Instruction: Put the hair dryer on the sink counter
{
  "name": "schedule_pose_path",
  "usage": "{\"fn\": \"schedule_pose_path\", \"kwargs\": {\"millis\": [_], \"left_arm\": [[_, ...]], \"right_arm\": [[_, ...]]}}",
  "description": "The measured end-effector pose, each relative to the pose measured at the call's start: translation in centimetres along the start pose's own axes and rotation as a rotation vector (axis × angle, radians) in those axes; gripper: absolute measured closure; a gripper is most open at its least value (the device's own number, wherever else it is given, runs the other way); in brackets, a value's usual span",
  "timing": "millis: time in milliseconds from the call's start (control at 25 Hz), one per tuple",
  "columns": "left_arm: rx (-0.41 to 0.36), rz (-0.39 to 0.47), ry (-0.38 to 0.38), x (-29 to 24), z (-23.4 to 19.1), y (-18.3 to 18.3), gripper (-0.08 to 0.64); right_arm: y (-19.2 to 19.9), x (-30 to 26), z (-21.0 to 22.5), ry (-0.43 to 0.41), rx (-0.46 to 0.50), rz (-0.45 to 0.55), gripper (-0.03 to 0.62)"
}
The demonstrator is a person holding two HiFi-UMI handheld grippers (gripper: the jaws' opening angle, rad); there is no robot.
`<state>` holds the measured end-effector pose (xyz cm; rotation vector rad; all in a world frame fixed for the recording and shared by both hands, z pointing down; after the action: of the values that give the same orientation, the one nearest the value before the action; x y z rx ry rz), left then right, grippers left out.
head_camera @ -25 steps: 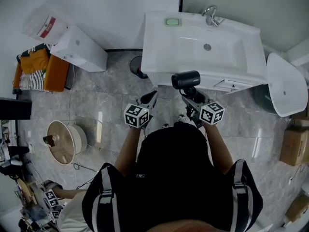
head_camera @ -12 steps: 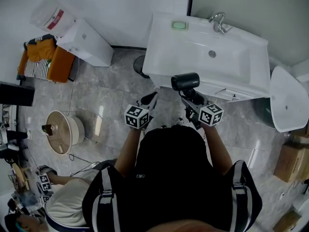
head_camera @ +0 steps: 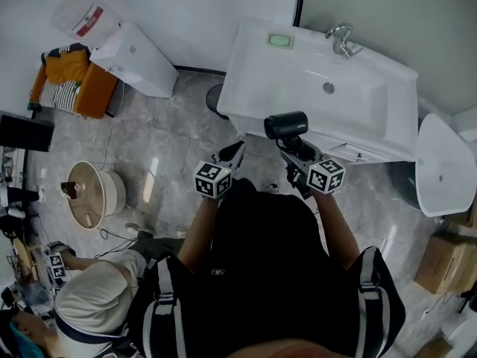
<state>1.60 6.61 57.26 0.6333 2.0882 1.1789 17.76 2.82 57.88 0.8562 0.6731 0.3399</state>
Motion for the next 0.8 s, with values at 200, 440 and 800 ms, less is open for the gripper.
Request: {"fn": "schedule_pose_path", "kwargs": {"millis": [200, 440, 800], "left_arm": [[0.0, 0.002, 0.001, -0.7, -0.3, -0.2, 0.543], [-0.009, -0.005, 0.022, -1.8, -1.3, -0.7, 0.543], [-0.028, -0.025, 0.076, -3.6, -5.5, -3.1, 0.543]], "right_arm": [[-0.3, -0.3, 0.5, -0.003, 0.004, -0.006, 0.267], [-0.3, -1.0, 1.1, 0.011, 0.002, -0.006, 0.267], [-1.8, -4.5, 1.4, 0.053, 0.002, 0.001, 0.267]]}}
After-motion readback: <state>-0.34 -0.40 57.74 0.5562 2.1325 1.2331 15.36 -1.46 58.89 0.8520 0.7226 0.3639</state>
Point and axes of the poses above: the fingertips, and each gripper's own axes: x backward along the fingers, z to its right, y out of its underside, the point moved 2 cm from there along x, backward along the fingers, and after that the axes turned 12 degrees about y, right-handed, at the moved point
